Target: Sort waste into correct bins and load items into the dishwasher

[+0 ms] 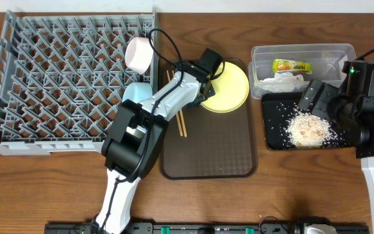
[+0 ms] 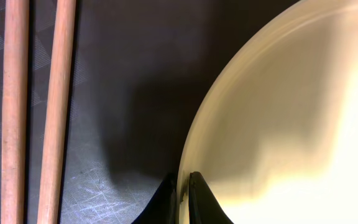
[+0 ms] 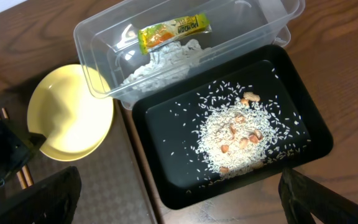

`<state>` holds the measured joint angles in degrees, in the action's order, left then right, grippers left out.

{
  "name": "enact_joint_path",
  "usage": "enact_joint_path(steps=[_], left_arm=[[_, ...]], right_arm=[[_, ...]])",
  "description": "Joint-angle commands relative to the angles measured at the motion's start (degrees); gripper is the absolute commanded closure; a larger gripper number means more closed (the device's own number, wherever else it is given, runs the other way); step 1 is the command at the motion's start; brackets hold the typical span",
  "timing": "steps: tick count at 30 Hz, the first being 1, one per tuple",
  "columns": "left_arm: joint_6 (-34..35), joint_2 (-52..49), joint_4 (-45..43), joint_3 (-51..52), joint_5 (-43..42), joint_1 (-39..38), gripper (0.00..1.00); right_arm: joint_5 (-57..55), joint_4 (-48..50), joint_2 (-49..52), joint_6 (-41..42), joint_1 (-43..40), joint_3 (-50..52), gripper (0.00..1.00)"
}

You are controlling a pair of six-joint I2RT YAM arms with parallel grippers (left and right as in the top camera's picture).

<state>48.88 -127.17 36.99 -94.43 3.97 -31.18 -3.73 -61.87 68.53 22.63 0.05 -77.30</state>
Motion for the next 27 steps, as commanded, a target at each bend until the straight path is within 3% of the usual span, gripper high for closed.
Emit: enact_joint_path(steps=[1, 6, 15, 27], left_arm=[[-1.7, -1.4, 0.4, 0.2, -0.3, 0.3, 0.93], [-6.2, 1.5, 0.2, 0.1, 0.5, 0.3, 0.93], [-19.2, 11.7, 0.3, 0.1, 9.4, 0.3, 0.93], [-27.2, 17.5, 2.2, 0.1, 16.8, 0.2, 0.93]], right_arm=[[-0.8, 0.1, 0.1, 0.5, -0.5, -0.6, 0.01], [-0.8, 0.1, 0.1, 0.5, -0.5, -0.6, 0.01], [-0.8, 0.1, 0.1, 0.5, -0.5, -0.6, 0.01], [-0.8, 0.1, 0.1, 0.5, -0.5, -0.6, 0.01]])
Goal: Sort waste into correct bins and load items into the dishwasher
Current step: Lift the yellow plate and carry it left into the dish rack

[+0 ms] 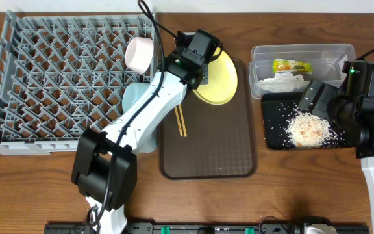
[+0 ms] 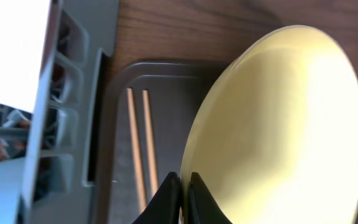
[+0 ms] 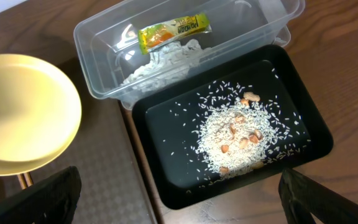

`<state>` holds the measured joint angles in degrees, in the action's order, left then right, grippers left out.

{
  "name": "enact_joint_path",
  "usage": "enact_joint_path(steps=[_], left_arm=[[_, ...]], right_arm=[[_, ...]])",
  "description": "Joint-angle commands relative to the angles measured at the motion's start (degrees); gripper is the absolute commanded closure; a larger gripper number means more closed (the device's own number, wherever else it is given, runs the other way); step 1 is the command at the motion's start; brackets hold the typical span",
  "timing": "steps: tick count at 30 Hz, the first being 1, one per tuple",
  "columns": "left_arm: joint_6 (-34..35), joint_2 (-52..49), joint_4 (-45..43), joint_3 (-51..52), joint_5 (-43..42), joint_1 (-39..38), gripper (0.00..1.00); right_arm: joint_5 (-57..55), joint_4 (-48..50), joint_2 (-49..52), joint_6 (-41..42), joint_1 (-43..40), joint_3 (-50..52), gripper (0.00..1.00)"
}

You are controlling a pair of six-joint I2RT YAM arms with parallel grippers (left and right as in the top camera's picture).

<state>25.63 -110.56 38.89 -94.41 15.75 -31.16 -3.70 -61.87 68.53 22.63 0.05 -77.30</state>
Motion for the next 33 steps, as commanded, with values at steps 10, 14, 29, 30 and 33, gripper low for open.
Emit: enact_joint_path(steps=[10, 14, 29, 30, 33], left_arm=[[-12.8, 4.7, -1.3, -0.2, 21.7, 0.2, 0.93], [-17.9, 5.8, -4.2, -0.2, 27.0, 0.2, 0.93], [-49.3, 6.1, -27.3, -0.2, 38.2, 0.9, 0.93], [-50.5, 6.1, -28.3, -0.2, 38.2, 1.2, 0.93], [-55.0, 6.1, -32.2, -0.2, 38.2, 2.7, 0.92]], right_arm=[[-0.8, 0.1, 0.1, 0.5, -0.5, -0.6, 0.01], [-0.8, 0.1, 0.1, 0.5, -0.5, -0.6, 0.01], [-0.8, 0.1, 0.1, 0.5, -0.5, -0.6, 0.01], [-0.8, 0.1, 0.1, 0.5, -0.5, -0.6, 0.01], [-0.8, 0.1, 0.1, 0.5, -0.5, -0.6, 0.01]])
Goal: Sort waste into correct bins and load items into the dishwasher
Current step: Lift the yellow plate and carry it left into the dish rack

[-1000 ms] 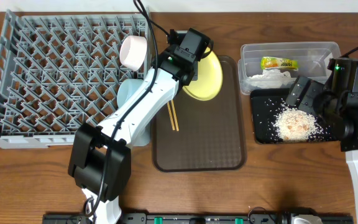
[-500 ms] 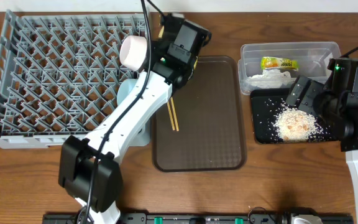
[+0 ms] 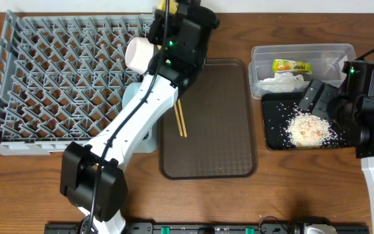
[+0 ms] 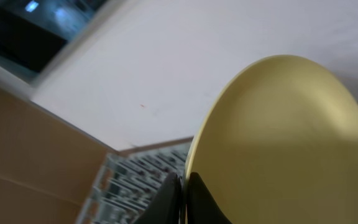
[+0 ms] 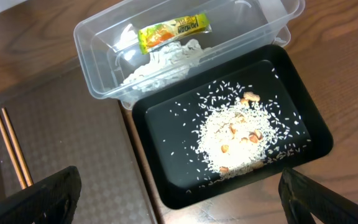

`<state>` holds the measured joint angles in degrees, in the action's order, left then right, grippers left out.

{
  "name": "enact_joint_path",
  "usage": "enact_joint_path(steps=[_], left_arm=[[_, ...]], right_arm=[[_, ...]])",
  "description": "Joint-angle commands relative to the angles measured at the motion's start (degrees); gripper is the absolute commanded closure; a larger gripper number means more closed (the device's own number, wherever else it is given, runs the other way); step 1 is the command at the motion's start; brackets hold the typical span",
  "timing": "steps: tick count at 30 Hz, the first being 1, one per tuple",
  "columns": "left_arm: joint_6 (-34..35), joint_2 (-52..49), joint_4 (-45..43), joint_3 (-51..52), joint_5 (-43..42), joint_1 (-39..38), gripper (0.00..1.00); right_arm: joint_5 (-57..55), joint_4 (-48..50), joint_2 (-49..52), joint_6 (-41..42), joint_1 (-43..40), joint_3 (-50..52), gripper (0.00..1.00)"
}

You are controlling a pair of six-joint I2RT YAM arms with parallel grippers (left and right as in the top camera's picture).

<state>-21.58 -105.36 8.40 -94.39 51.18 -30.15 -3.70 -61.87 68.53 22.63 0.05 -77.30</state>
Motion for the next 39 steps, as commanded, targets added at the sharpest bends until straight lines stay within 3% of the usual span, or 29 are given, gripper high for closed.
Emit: enact_joint_path(steps=[1, 8, 14, 25, 39], left_arm=[[-9.0, 0.9, -2.6, -0.2, 2.7, 2.3, 0.93], [-16.4, 0.9, -6.6, -0.2, 1.6, 7.6, 0.92], [-22.6, 0.9, -6.8, -0.2, -4.2, 13.3, 0.93], [-23.0, 0.4, -6.8, -0.2, -18.7, 22.9, 0.93], [-24.9, -5.9, -8.1, -0.2, -20.7, 26.4, 0.93]], right_arm=[[-0.8, 0.1, 0.1, 0.5, -0.5, -0.6, 0.01], [-0.8, 0.1, 0.1, 0.5, -0.5, -0.6, 0.01], [-0.8, 0.1, 0.1, 0.5, -0.5, -0.6, 0.01], [-0.8, 0.1, 0.1, 0.5, -0.5, -0.6, 0.01], [-0.8, 0.1, 0.1, 0.5, -0.5, -0.6, 0.01]])
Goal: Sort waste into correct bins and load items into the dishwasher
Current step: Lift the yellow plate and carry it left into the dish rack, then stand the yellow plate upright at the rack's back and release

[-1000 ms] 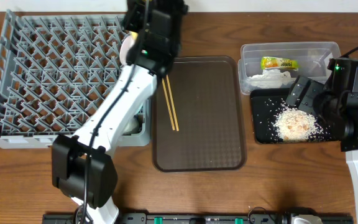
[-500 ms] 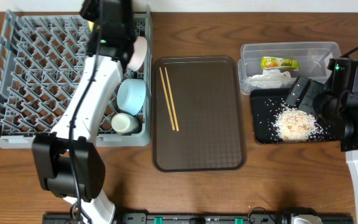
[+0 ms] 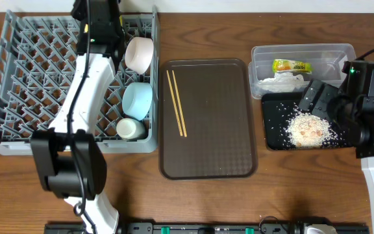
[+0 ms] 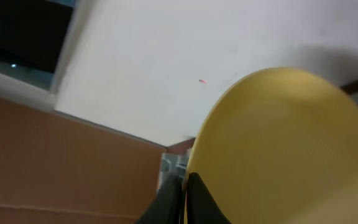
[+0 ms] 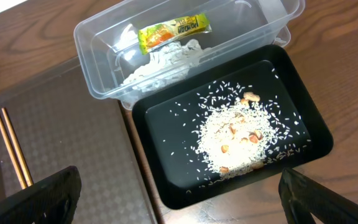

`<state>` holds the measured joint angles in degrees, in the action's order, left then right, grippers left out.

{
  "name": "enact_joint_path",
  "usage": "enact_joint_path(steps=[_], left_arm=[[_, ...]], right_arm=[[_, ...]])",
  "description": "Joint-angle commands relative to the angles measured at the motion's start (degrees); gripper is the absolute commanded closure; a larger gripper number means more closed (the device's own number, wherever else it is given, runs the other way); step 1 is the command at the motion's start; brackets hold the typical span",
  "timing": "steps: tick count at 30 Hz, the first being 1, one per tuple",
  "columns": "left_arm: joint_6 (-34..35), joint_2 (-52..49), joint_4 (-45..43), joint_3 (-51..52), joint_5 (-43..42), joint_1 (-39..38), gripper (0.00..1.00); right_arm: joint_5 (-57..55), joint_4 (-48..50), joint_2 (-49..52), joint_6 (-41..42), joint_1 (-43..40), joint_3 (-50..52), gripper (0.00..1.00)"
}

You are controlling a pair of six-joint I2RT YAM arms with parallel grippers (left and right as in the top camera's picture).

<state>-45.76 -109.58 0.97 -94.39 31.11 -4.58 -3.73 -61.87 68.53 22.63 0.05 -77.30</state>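
Observation:
My left gripper (image 4: 184, 182) is shut on the rim of the yellow plate (image 4: 278, 149), which stands on edge high over the back of the grey dish rack (image 3: 44, 78). From overhead the left gripper (image 3: 98, 14) is left of the pale pink cup (image 3: 138, 53), and the plate is hidden under the wrist. Two wooden chopsticks (image 3: 176, 103) lie on the brown tray (image 3: 213, 130). My right gripper (image 5: 179, 193) hangs open above the black bin of rice (image 5: 235, 134), holding nothing.
The rack's right column holds the pink cup, a blue bowl (image 3: 137, 99) and a small cup (image 3: 130, 127). A clear bin (image 3: 302, 62) behind the black bin contains a yellow wrapper (image 5: 171, 31) and crumpled tissue (image 5: 157, 59).
My left gripper has moved left with the plate, from the rack's back right corner to over the rack's back, left of the pink cup. The right arm has not moved.
First my left gripper was shut on the rim of the plate lying at the tray's back. Then the plate was tilted up off the tray, then held on edge by the rack's back right corner, and now it is over the rack.

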Motion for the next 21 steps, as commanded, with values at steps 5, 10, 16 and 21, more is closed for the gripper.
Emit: enact_joint_path(steps=[5, 10, 16, 21], left_arm=[[-0.7, -2.5, -0.8, -0.2, -0.5, 1.7, 0.93], [-0.7, -2.5, -5.4, -0.2, 1.3, 2.1, 0.93], [-0.8, -2.5, -9.2, -0.2, 3.2, 2.1, 0.92], [-0.7, -2.5, -7.4, -0.2, 3.2, 2.1, 0.93]], right_arm=[[-0.8, 0.1, 0.1, 0.5, -0.5, -0.6, 0.01], [-0.8, 0.1, 0.1, 0.5, -0.5, -0.6, 0.01], [-0.8, 0.1, 0.1, 0.5, -0.5, -0.6, 0.01], [-0.8, 0.1, 0.1, 0.5, -0.5, -0.6, 0.01]])
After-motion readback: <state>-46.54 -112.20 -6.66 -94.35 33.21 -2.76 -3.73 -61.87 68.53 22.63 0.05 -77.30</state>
